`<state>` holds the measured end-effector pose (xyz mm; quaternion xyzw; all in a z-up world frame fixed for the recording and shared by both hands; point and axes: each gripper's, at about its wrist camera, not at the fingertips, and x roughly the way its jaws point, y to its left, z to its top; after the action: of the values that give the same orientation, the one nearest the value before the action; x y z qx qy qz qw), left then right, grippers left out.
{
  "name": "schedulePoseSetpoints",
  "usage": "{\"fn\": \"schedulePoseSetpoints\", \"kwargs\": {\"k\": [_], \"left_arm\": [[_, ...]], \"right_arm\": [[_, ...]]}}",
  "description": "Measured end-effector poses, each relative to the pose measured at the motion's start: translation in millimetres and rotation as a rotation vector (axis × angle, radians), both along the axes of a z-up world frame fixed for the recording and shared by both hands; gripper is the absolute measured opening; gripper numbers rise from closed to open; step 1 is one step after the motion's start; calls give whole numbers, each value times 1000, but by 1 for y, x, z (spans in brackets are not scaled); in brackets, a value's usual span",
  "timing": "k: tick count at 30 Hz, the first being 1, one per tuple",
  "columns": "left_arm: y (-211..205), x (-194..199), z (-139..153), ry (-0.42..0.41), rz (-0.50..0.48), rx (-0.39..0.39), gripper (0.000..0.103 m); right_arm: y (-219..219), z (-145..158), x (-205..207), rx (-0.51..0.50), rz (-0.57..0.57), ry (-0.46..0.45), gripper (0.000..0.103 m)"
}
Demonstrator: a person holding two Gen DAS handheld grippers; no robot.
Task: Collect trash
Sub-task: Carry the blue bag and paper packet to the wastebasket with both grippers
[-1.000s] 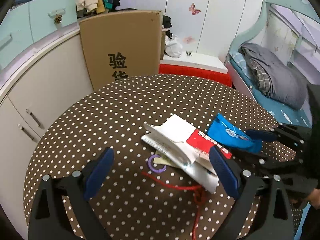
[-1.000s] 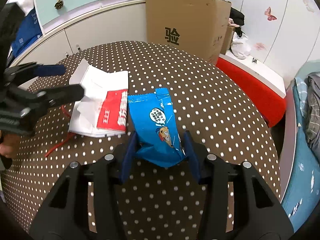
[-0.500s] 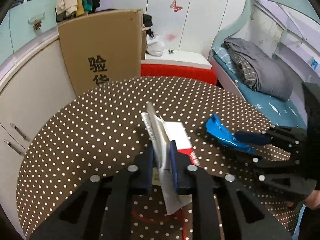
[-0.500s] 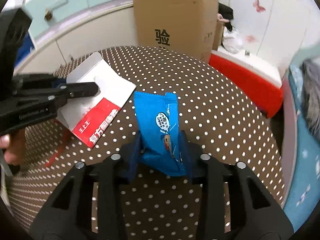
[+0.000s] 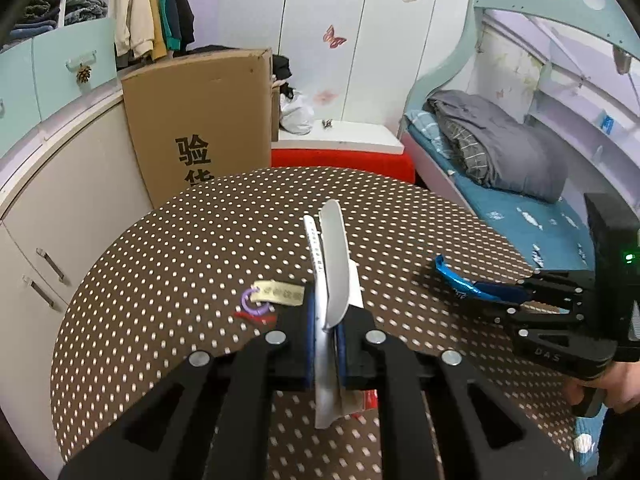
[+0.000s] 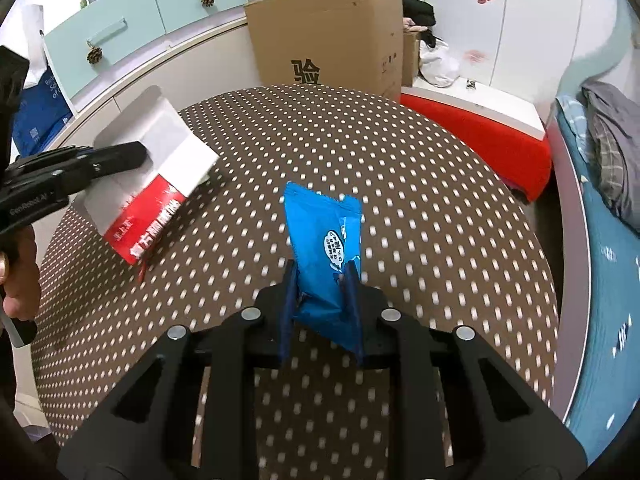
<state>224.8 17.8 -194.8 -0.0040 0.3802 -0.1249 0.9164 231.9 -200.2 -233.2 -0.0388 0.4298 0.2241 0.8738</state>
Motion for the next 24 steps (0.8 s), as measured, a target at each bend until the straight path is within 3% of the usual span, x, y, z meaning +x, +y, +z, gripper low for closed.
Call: {"fn": "schedulePoseSetpoints", "kwargs": {"k": [12,24], "left_arm": [[-23,-67,31,-68,-42,-7,8],[-78,-92,57,-124,-142,4,8]], "right_arm": [[-36,15,-48,79,-47,-28,21],[-97,53,-83,140,-131,-125,21]]}}
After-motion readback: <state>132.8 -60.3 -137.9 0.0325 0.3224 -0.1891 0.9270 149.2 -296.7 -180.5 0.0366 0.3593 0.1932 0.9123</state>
